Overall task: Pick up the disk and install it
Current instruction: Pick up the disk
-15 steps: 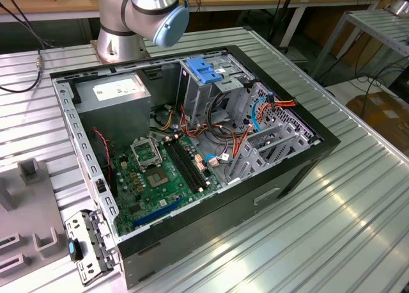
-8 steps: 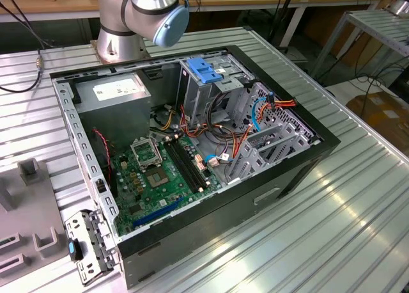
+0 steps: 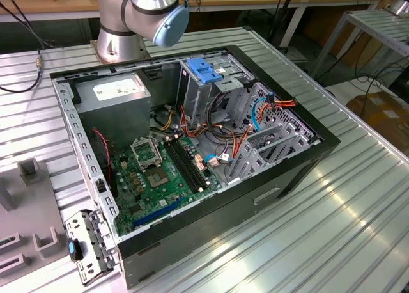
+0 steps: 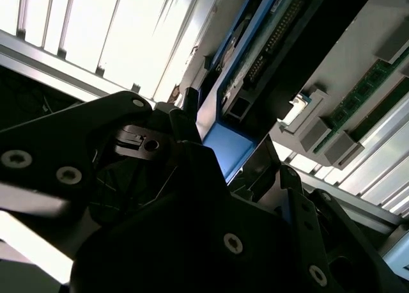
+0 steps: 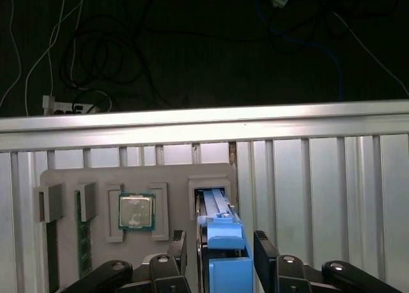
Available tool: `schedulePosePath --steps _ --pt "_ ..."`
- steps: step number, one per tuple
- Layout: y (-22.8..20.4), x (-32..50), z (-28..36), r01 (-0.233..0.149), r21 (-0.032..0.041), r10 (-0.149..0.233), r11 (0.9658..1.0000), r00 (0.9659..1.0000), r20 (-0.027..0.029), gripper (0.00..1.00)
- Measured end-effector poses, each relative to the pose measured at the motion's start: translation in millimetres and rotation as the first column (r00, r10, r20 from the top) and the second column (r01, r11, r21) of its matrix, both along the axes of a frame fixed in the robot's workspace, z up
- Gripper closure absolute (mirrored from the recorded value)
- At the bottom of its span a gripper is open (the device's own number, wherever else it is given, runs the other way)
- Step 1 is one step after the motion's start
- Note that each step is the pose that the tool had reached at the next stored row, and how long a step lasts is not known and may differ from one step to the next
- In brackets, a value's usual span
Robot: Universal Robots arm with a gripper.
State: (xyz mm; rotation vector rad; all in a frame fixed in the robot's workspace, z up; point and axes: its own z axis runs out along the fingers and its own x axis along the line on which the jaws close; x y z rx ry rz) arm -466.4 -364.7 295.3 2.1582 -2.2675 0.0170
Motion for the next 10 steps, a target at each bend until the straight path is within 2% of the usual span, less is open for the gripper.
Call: schedulePosePath --steps 6,7,9,10 --pt "0.0 0.0 -0.3 0.0 0.0 0.0 1.0 1.0 0.0001 0.47" --pt "0.0 0.0 -0.3 0.0 0.0 0.0 1.0 1.0 0.0 0.54" --pt "0.0 0.0 -0.4 0.0 0.0 0.0 1.0 1.0 0.0001 0.54" --pt "0.0 0.0 -0.4 0.0 0.0 0.0 1.0 1.0 0.0 0.61"
